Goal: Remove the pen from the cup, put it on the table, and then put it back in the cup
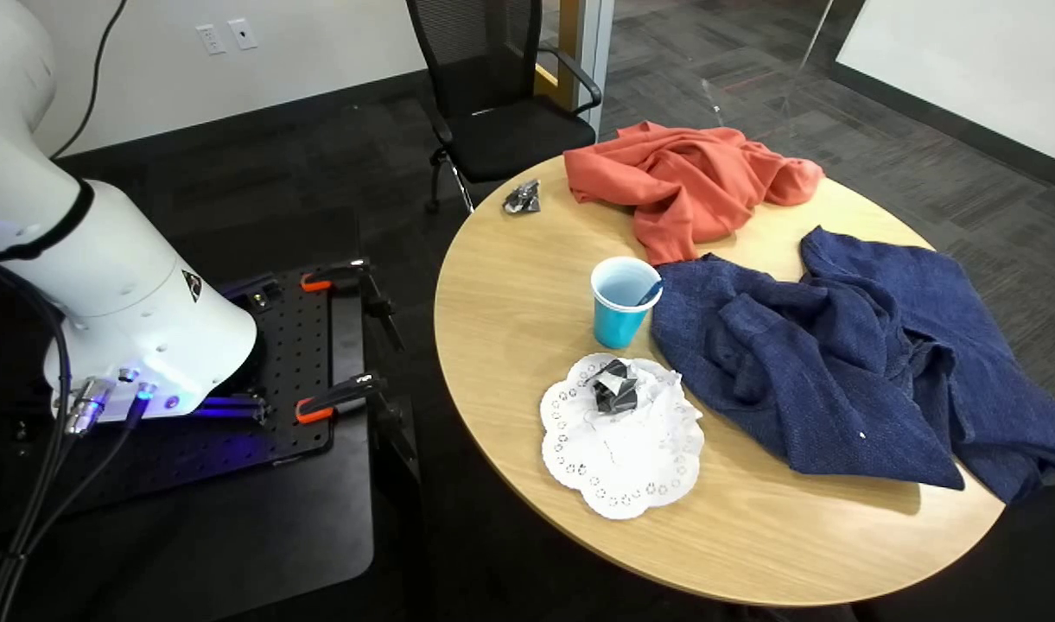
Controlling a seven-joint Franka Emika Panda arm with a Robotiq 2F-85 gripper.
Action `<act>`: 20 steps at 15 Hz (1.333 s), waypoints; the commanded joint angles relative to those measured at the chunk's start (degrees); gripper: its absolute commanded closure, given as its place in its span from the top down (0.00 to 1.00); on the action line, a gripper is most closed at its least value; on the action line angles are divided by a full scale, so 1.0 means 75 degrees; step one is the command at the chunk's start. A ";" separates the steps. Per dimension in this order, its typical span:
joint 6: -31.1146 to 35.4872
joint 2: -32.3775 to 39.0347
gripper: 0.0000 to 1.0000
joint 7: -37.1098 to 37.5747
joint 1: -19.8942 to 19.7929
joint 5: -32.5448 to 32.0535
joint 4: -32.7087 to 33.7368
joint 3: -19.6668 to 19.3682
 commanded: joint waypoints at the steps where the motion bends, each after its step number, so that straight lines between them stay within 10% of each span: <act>1: 0.0803 0.0817 1.00 -0.0061 -0.0407 -0.0420 0.0094 -0.0367; 20: 0.4166 0.4711 1.00 0.0480 -0.0873 -0.1357 0.0015 -0.1494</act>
